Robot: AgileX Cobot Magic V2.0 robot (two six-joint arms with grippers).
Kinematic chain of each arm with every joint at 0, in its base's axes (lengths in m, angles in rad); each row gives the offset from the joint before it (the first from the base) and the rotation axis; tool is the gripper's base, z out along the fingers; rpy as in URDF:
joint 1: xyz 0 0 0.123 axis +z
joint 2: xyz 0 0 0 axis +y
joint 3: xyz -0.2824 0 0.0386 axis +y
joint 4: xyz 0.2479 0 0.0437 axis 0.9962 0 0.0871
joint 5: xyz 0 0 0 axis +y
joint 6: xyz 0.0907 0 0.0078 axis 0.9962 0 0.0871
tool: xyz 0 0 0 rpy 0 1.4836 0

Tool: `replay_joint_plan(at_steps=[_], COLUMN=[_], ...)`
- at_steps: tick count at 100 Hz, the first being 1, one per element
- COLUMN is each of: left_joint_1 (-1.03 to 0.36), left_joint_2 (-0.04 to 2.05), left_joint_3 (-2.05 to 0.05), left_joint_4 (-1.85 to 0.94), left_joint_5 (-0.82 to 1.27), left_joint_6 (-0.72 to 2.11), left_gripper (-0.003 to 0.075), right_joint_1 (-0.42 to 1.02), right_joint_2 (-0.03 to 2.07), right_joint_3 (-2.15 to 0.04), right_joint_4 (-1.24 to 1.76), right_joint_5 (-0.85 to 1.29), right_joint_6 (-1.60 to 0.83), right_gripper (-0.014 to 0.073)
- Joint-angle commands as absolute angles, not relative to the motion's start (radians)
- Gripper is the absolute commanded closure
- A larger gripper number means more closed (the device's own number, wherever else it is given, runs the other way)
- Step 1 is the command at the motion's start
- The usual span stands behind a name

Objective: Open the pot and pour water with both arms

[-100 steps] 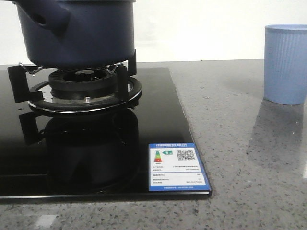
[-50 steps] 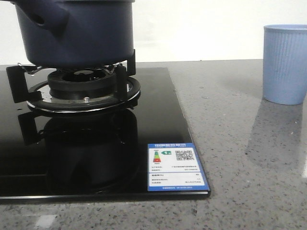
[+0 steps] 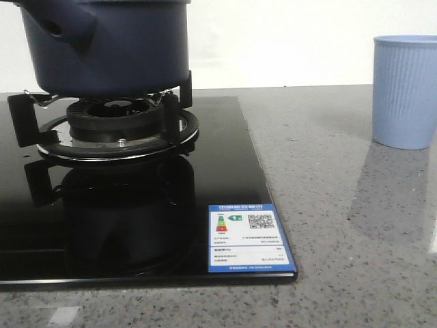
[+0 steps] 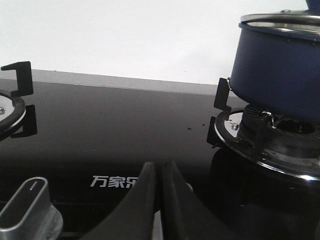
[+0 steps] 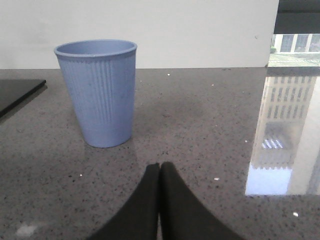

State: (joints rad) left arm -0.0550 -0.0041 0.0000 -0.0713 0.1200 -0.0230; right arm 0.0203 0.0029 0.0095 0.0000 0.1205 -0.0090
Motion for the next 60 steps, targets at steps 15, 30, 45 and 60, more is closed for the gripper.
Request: replay_joint_plan(at_steps=[15,30,45,60], left_joint_1=[-0.052,-0.052,-0.052,-0.052], left_joint_2=[-0.031,-0.031,-0.031,-0.031], left_joint_3=[0.034,0.034,0.034,0.034], left_joint_4=[-0.070,-0.070,-0.070,-0.070], left_joint_5=[0.044,0.044,0.044,0.044], left_joint_6=[-0.027,-0.027,-0.027,-0.027], left_gripper=[0.0739,0.0739,0.0739,0.0739], right_joint_1=[0.020,0.020,0.020,0.020], right_joint_2=[-0.028,-0.028,-0.028,-0.028], right_joint_3=[0.038,0.038,0.038,0.036], right_joint_4=[-0.025,-0.049,-0.049,-0.049], right_joint_5=[0.096,0.097,0.097,0.097], right_joint_6=[0.000,0.000,0.000,0.000], right_gripper=[0.0662,0.0663,0.0663,0.0662])
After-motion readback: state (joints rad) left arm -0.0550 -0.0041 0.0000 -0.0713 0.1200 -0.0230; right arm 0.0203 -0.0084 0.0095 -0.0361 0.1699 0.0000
